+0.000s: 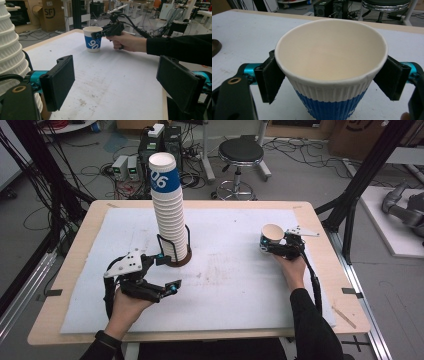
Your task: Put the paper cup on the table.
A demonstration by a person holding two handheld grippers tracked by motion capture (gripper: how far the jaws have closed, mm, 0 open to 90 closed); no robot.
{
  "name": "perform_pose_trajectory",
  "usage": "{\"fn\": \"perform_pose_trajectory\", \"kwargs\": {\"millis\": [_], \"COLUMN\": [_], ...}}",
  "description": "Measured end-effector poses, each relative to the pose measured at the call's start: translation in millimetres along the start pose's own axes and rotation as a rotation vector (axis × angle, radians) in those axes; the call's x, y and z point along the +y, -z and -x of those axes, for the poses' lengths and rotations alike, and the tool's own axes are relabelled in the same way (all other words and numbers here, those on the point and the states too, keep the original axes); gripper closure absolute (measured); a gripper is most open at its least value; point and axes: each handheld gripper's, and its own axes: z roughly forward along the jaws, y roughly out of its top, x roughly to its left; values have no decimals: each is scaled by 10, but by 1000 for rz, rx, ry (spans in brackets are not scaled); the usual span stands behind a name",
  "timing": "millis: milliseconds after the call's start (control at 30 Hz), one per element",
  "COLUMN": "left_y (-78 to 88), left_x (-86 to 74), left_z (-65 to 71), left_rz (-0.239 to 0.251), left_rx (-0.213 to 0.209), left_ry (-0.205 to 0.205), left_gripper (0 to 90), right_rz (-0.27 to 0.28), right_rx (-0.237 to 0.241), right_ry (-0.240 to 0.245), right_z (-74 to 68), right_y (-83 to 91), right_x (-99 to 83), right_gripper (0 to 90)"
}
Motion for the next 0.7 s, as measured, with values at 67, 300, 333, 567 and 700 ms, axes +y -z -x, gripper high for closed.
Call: {"fn": "perform_pose_trajectory", "kwargs": {"millis": [67, 300, 333, 567, 700], "left_y": [-1, -6, -7, -17, -18], "left_x": [0, 0, 0, 1, 1], "left_z": [-2, -3, -3, 0, -2], "left_rz": [-1, -3, -3, -3, -6], "left_rx": [-2, -5, -6, -11, -10], "left_ry": [1, 2, 2, 5, 5], "left_gripper": [151, 151, 151, 151, 152], "right_rz": [-4, -21, -25, -62, -82], "right_rx": [-2, -9, -12, -31, -36], "right_ry": [7, 18, 29, 51, 65], "right_z": [-2, -12, -12, -35, -47], "right_y": [4, 17, 16, 21, 27], "right_x": [1, 5, 4, 5, 5], "right_gripper": [178, 175, 175, 159, 149]}}
